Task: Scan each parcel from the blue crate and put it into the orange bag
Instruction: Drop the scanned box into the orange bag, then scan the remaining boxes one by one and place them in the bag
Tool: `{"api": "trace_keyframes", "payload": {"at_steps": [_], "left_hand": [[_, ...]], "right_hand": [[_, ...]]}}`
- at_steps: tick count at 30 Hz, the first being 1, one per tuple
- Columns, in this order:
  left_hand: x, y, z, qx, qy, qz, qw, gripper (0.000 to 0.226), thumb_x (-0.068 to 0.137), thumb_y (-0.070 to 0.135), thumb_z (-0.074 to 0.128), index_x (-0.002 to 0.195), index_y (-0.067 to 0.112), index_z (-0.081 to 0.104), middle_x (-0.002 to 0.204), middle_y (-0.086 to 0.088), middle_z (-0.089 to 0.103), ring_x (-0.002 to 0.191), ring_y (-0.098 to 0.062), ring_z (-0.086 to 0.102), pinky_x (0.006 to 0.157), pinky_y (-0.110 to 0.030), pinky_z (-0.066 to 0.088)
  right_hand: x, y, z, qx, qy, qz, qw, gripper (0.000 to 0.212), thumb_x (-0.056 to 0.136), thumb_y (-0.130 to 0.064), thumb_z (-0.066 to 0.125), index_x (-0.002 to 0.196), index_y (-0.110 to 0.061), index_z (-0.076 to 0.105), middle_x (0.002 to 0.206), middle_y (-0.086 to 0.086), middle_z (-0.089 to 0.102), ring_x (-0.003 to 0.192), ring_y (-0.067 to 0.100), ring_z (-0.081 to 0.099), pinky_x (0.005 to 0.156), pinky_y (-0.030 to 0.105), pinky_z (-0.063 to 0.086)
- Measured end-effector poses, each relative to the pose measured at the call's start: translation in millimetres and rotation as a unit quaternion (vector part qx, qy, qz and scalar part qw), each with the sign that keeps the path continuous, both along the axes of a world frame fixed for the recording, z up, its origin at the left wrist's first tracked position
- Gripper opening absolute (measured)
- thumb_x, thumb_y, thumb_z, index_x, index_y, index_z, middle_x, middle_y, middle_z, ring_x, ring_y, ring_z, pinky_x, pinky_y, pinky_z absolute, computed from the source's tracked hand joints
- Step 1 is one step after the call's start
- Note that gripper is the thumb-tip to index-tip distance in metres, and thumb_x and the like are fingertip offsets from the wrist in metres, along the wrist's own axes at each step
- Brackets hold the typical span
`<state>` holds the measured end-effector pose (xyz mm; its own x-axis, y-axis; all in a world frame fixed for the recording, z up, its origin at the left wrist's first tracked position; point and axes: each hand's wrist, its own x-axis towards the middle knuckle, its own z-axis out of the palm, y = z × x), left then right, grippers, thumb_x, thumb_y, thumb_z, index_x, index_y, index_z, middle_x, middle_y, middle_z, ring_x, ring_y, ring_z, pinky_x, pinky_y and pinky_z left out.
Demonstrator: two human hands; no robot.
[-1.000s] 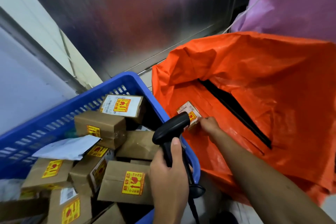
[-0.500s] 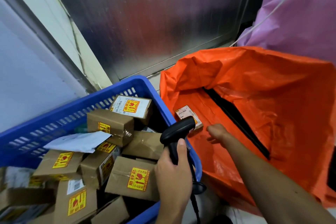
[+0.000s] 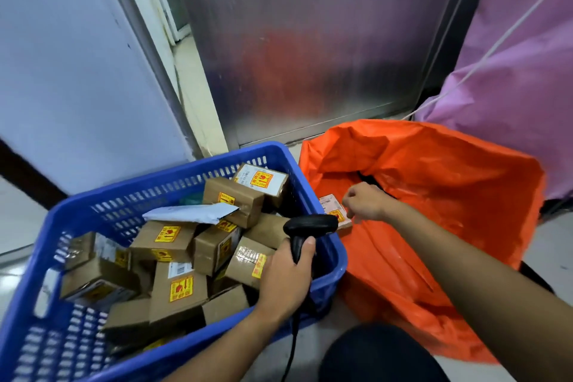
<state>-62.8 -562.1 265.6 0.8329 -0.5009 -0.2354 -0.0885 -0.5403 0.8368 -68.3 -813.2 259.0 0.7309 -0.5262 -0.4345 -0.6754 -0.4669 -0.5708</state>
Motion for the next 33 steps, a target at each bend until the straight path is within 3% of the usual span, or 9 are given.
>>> {"api": "trace_keyframes", "payload": {"at_steps": [3,6,10,14,16,20,25,29,33], "left_hand": [[10.1,40.4,34.8,0.002,-0.024,-0.015,1.0,0.041,0.101,0.061,0.048,0.097,0.024,0.067,0.092,0.005,0.071,0.094,-0.018,0.067,0.09,-0.041,0.053],[31.9,80.4,72.2,0.0,-0.038,-0.021,0.999,0.038,0.103,0.057,0.051,0.092,0.023,0.066,0.087,0.004,0.072,0.084,-0.014,0.069,0.082,-0.036,0.054],[58.4,138.7,114.3,0.0,-0.038,-0.02,0.999,0.034,0.105,0.05,0.05,0.099,0.021,0.067,0.078,-0.001,0.076,0.071,-0.012,0.074,0.071,-0.035,0.058],[65.4,201.3,118.3,0.019,-0.025,0.052,0.998,0.029,0.105,0.048,0.052,0.107,0.022,0.065,0.089,-0.004,0.078,0.083,-0.024,0.075,0.079,-0.046,0.061],[66.6,221.9,119.3,0.04,-0.048,0.069,0.996,0.031,0.102,0.054,0.052,0.106,0.026,0.065,0.097,0.0,0.077,0.091,-0.021,0.073,0.086,-0.044,0.057],[65.2,232.1,130.8,-0.012,-0.05,0.068,0.996,0.027,0.101,0.053,0.055,0.102,0.028,0.065,0.082,0.004,0.079,0.078,-0.009,0.076,0.083,-0.045,0.061],[61.3,245.0,124.3,0.001,-0.051,0.076,0.996,0.026,0.1,0.059,0.053,0.113,0.037,0.059,0.105,0.007,0.076,0.107,-0.017,0.07,0.099,-0.049,0.055],[66.3,243.6,127.9,-0.022,-0.043,0.081,0.996,0.024,0.101,0.055,0.052,0.118,0.039,0.056,0.103,0.007,0.074,0.103,-0.014,0.069,0.096,-0.048,0.056],[73.4,237.4,128.4,-0.022,-0.054,0.091,0.994,0.023,0.103,0.053,0.053,0.12,0.037,0.056,0.101,0.006,0.074,0.101,-0.013,0.07,0.095,-0.049,0.057]], "right_hand": [[10.8,27.6,42.5,-0.043,0.0,0.056,0.997,0.023,0.095,-0.015,0.051,0.09,-0.005,0.071,0.082,0.009,0.078,0.074,0.026,0.077,0.078,0.039,0.061],[27.3,53.8,73.6,-0.057,-0.002,0.087,0.995,0.025,0.098,-0.017,0.051,0.097,-0.002,0.071,0.086,0.012,0.079,0.079,0.03,0.077,0.07,0.034,0.059],[47.4,101.9,100.9,-0.08,0.021,0.147,0.986,0.027,0.104,-0.02,0.048,0.102,0.0,0.067,0.093,0.012,0.078,0.075,0.027,0.073,0.063,0.028,0.053],[47.6,157.0,78.5,-0.163,0.007,0.207,0.965,0.025,0.102,-0.033,0.052,0.114,-0.014,0.064,0.112,0.009,0.072,0.09,0.025,0.063,0.078,0.034,0.049],[44.2,175.7,63.2,-0.194,0.051,0.265,0.943,0.034,0.101,-0.04,0.052,0.124,-0.016,0.06,0.123,0.009,0.067,0.101,0.026,0.058,0.083,0.035,0.044],[40.4,176.8,57.1,-0.215,0.115,0.283,0.928,0.046,0.104,-0.045,0.049,0.136,-0.012,0.055,0.134,0.012,0.062,0.12,0.032,0.058,0.089,0.036,0.043],[53.6,179.9,41.1,-0.238,0.148,0.291,0.915,0.042,0.1,-0.045,0.055,0.13,-0.015,0.057,0.129,0.01,0.064,0.114,0.029,0.061,0.092,0.039,0.051],[66.7,193.7,33.2,-0.256,0.118,0.303,0.91,0.049,0.094,-0.047,0.065,0.132,-0.018,0.056,0.122,0.005,0.067,0.106,0.024,0.064,0.086,0.036,0.053],[77.3,213.7,19.7,-0.272,0.109,0.356,0.887,0.074,0.093,-0.051,0.065,0.155,-0.027,0.032,0.133,0.009,0.058,0.11,0.027,0.064,0.089,0.04,0.056]]}}
